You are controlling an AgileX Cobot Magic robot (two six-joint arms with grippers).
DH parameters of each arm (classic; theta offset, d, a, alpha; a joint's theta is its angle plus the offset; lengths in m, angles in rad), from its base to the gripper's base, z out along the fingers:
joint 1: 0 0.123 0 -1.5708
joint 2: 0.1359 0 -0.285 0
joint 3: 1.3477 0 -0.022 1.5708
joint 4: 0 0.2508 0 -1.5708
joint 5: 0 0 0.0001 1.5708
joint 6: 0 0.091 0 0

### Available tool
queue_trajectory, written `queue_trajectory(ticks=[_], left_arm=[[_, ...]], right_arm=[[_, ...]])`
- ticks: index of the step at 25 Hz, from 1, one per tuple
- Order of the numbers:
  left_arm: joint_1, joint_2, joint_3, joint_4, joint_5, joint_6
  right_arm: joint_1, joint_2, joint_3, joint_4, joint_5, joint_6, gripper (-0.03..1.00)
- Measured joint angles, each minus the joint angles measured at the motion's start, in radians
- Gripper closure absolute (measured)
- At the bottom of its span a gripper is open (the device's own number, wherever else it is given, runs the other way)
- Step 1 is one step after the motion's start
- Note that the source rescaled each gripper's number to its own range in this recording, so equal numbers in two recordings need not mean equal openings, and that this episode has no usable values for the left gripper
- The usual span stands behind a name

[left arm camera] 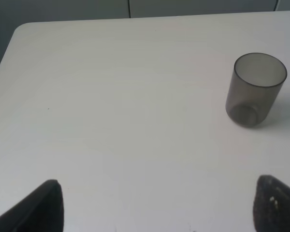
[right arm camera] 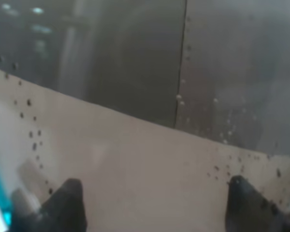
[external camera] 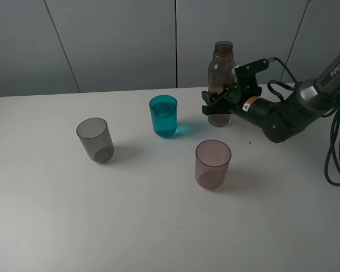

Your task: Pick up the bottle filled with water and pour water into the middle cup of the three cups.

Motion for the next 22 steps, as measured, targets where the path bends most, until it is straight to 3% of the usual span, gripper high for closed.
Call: queue_trajectory(ticks=[2, 3, 5, 6, 7, 11, 22], left_arm=[[0.0, 0.0, 0.0, 0.0, 0.0, 0.0], [0.0, 0.0, 0.0, 0.0, 0.0, 0.0], [0.0, 0.0, 0.0, 0.0, 0.0, 0.0], [0.0, 0.0, 0.0, 0.0, 0.0, 0.0], [0.0, 0.0, 0.0, 0.0, 0.0, 0.0], [0.0, 0.0, 0.0, 0.0, 0.0, 0.0], [0.0, 0.0, 0.0, 0.0, 0.0, 0.0]], right_arm=[[0.0, 0.0, 0.0, 0.0, 0.0, 0.01, 0.93], [0.0, 0.0, 0.0, 0.0, 0.001, 0.014, 0.83], [0.0, 0.0, 0.0, 0.0, 0.001, 0.017, 0.29], [0.0, 0.0, 0.006, 0.0, 0.001, 0.02, 0.11], [0.0, -0.006, 0.016, 0.002, 0.001, 0.022, 0.04], [0.0, -0.049, 0.078, 0.027, 0.007, 0.02, -0.03], [0.0, -0.351, 0.424, 0.164, 0.011, -0.112, -0.03]])
